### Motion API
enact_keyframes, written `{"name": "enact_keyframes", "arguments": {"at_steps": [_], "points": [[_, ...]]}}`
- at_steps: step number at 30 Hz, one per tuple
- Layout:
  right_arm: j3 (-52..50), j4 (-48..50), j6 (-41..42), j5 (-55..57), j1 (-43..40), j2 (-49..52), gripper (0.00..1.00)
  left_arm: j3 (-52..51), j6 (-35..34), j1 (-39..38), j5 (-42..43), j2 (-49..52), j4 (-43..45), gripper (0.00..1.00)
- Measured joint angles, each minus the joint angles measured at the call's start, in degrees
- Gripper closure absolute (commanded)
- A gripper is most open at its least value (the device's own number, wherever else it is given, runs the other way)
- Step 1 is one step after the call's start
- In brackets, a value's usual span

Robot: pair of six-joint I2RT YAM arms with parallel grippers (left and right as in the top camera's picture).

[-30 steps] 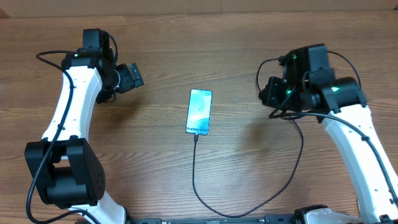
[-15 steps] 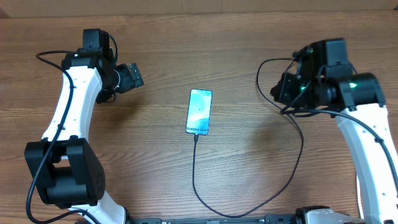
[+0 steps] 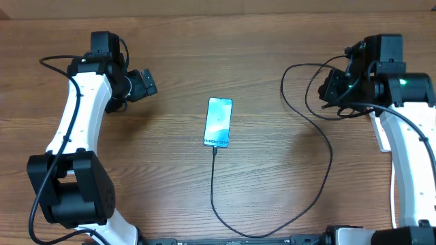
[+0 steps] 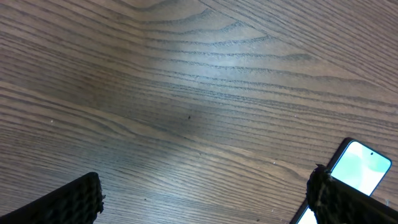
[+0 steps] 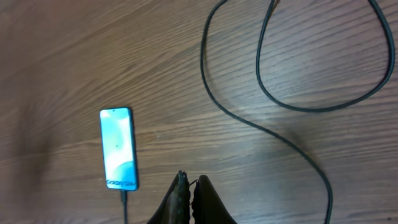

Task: Plug charger to phone and switch on socket
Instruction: 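Release the phone and lift the right gripper toward the power strip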

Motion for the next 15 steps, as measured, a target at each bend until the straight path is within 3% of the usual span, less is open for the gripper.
{"name": "enact_keyframes", "arguments": {"at_steps": [4, 6, 13, 15], "points": [[0.0, 2.0, -0.4, 0.4, 0.0, 0.8, 0.86, 0.0, 0.0, 0.0, 0.0, 0.0, 0.0, 0.0], [0.0, 2.5, -0.4, 0.4, 0.0, 0.8, 0.76, 0.0, 0.0, 0.0, 0.0, 0.0, 0.0, 0.0], [0.0, 3.9, -0.5, 0.4, 0.0, 0.8, 0.76, 0.0, 0.0, 0.0, 0.0, 0.0, 0.0, 0.0], [0.0, 4.0, -0.5, 0.4, 0.0, 0.8, 0.81, 0.0, 0.0, 0.0, 0.0, 0.0, 0.0, 0.0]]}}
